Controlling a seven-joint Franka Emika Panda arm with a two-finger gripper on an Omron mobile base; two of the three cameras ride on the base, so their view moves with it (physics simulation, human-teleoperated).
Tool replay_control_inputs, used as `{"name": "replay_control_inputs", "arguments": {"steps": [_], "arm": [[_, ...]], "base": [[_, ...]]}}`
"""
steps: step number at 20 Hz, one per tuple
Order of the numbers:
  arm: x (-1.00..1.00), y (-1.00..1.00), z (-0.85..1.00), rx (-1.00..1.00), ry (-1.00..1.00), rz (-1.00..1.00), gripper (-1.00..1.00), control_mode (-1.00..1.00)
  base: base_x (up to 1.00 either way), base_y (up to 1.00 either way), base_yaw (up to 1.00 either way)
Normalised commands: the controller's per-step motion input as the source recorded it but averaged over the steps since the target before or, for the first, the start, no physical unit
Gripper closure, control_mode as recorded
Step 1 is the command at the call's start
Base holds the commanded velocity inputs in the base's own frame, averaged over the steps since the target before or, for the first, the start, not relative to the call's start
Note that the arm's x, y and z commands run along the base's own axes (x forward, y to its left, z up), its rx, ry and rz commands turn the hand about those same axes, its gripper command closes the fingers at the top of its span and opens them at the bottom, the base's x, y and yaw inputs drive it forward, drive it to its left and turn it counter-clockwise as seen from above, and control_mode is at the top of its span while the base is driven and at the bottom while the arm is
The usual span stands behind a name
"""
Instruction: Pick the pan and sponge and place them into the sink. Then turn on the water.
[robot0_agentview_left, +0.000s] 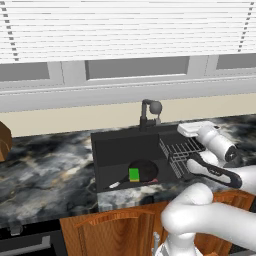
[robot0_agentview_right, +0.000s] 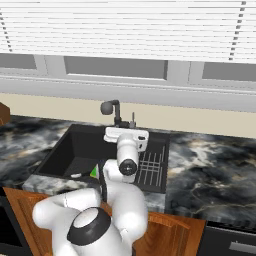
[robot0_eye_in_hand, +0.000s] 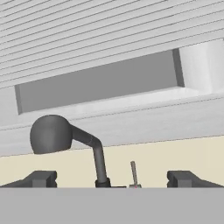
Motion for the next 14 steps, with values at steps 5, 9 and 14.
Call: {"name": "replay_control_inputs", "arguments": {"steps": [5, 9, 14], "arm": [[0.31, -0.03, -0.12, 0.0, 0.0, 0.01, -1.0, -1.0], [0.34, -0.01, -0.13, 0.0, 0.0, 0.0, -1.0, -1.0], [0.35, 0.04, -0.18, 0.0, 0.0, 0.0, -1.0, -1.0]], "base": [[0.0, 0.0, 0.0], [0.0, 0.0, 0.0], [0.0, 0.0, 0.0]]}}
